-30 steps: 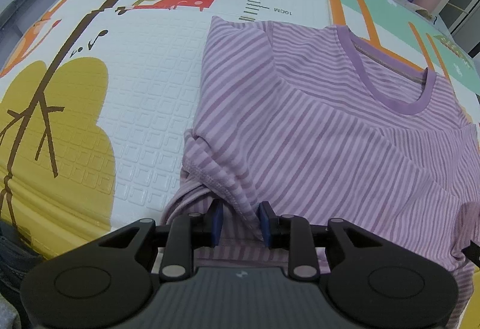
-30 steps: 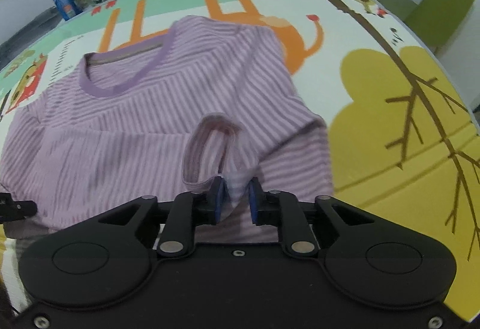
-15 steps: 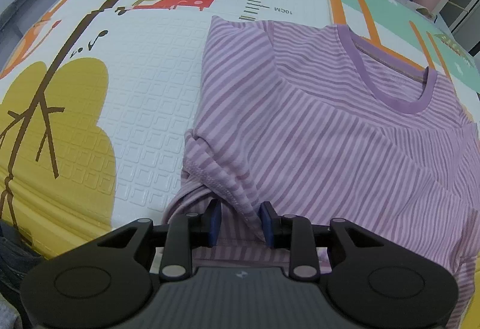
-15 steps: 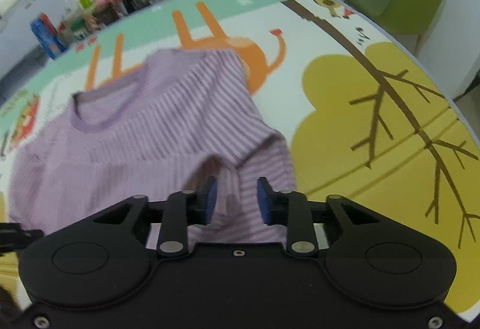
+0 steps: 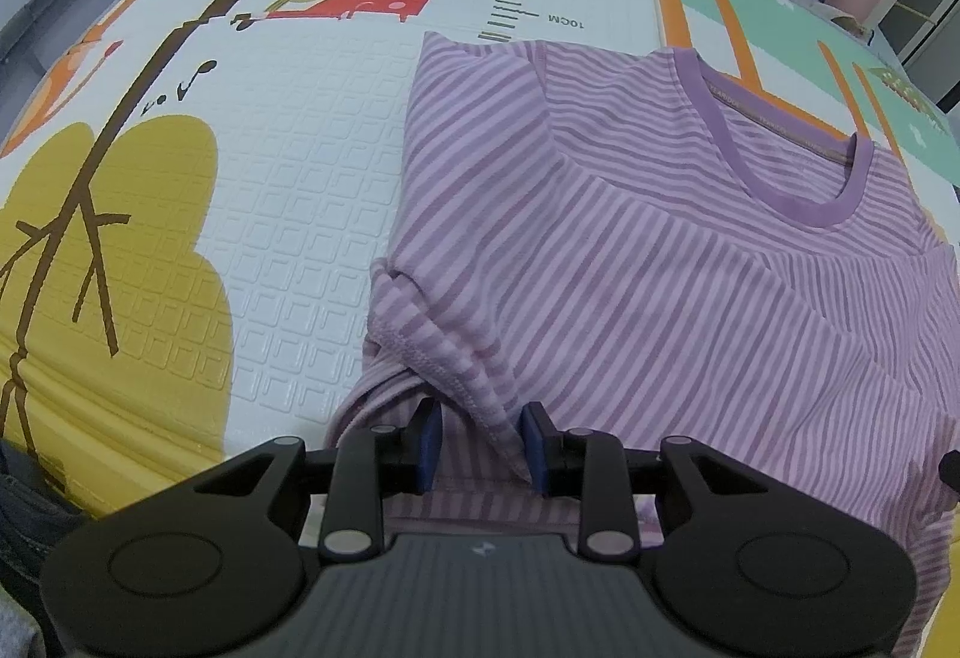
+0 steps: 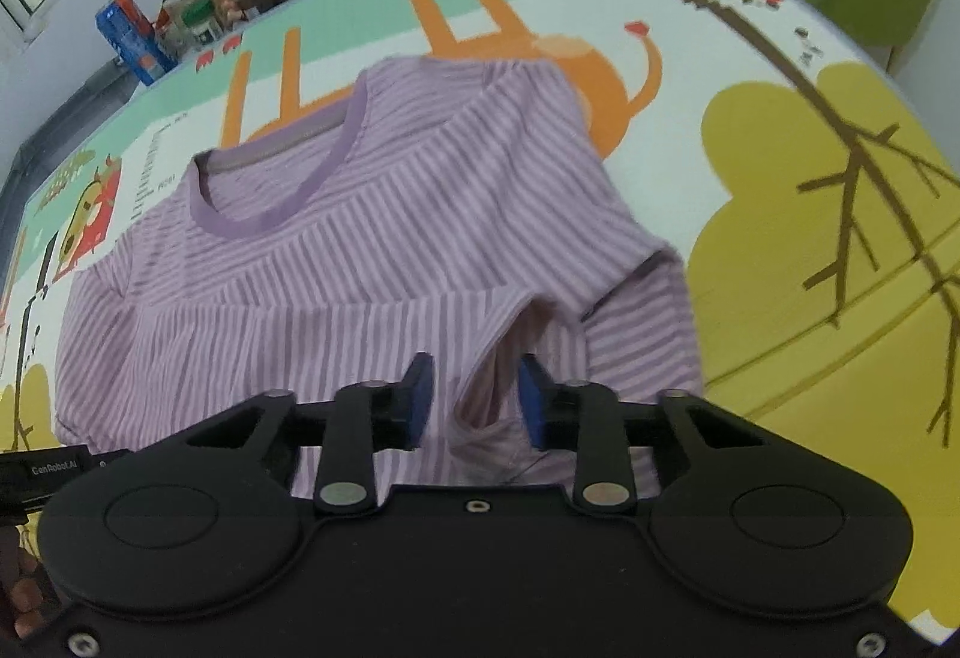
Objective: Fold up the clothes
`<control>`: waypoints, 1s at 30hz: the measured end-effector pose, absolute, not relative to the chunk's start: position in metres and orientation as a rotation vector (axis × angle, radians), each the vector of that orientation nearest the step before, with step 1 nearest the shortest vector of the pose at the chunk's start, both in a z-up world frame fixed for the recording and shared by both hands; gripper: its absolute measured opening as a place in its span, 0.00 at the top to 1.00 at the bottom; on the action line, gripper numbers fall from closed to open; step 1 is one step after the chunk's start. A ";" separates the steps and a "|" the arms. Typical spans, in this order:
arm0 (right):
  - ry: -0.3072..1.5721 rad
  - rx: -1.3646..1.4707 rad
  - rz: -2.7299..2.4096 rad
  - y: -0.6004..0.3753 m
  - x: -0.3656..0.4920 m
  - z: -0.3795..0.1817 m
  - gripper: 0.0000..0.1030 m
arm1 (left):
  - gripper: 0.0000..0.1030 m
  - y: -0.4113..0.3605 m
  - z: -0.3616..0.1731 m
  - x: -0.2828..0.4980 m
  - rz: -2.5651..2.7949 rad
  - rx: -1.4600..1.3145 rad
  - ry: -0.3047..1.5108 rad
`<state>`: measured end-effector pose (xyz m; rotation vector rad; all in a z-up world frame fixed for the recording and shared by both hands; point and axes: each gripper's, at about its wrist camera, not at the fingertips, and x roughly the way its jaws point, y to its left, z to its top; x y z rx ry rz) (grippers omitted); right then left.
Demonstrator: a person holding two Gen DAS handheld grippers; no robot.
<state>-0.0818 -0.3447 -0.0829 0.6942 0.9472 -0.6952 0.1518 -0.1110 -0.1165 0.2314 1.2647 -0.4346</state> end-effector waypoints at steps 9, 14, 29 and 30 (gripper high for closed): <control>0.883 0.588 -0.711 -0.346 -0.084 -0.057 0.93 | 0.68 -0.105 -0.114 0.154 -0.414 0.178 1.279; 0.881 0.562 -0.687 -0.349 -0.080 -0.042 0.92 | 0.67 -0.105 -0.113 0.154 -0.408 0.178 1.280; 0.966 0.722 -0.665 -0.356 -0.076 -0.081 0.82 | 0.62 -0.104 -0.114 0.153 -0.410 0.198 1.276; 0.965 0.731 -0.663 -0.356 -0.076 -0.083 0.88 | 0.62 -0.104 -0.114 0.153 -0.411 0.198 1.276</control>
